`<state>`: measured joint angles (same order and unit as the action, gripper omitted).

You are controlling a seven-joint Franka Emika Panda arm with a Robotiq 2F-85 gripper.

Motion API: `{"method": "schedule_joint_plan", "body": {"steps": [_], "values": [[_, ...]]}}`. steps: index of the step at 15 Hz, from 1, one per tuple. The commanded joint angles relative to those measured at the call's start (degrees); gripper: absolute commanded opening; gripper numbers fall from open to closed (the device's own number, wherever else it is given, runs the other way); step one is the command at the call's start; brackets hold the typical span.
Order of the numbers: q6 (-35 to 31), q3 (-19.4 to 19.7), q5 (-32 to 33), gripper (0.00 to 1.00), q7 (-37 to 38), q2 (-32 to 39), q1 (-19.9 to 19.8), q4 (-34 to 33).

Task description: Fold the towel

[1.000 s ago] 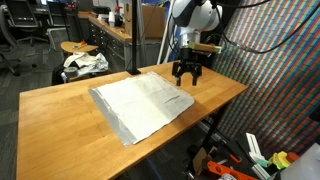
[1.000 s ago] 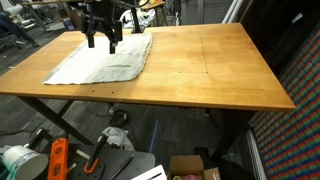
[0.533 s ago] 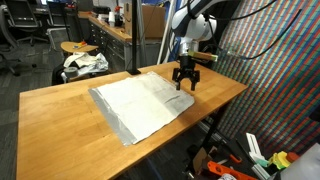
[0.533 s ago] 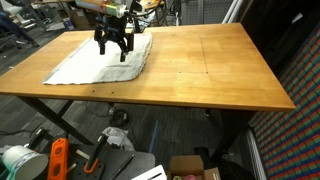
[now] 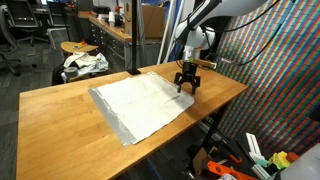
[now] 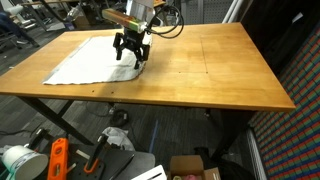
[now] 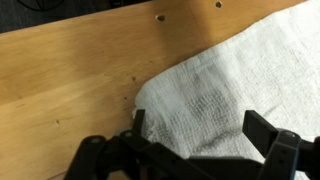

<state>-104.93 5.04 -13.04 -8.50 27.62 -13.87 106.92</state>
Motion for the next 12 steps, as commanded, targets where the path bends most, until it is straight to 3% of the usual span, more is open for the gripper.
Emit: {"method": "schedule_joint_plan", "body": {"steps": [1, 9, 10, 11, 12], "values": [[2.24, 0.15, -1.80, 1.00, -0.72, 3.21, -1.51, -4.42], [3.02, -0.56, -3.26, 1.00, -1.04, 5.78, -2.44, -6.58], [3.47, -0.70, -3.27, 0.94, -1.52, 5.90, -2.50, -6.74], [3.77, -0.79, -3.19, 0.73, -1.76, 6.13, -2.49, -7.01], [4.07, -0.84, -3.02, 0.69, -1.97, 6.26, -2.41, -7.11]]}}
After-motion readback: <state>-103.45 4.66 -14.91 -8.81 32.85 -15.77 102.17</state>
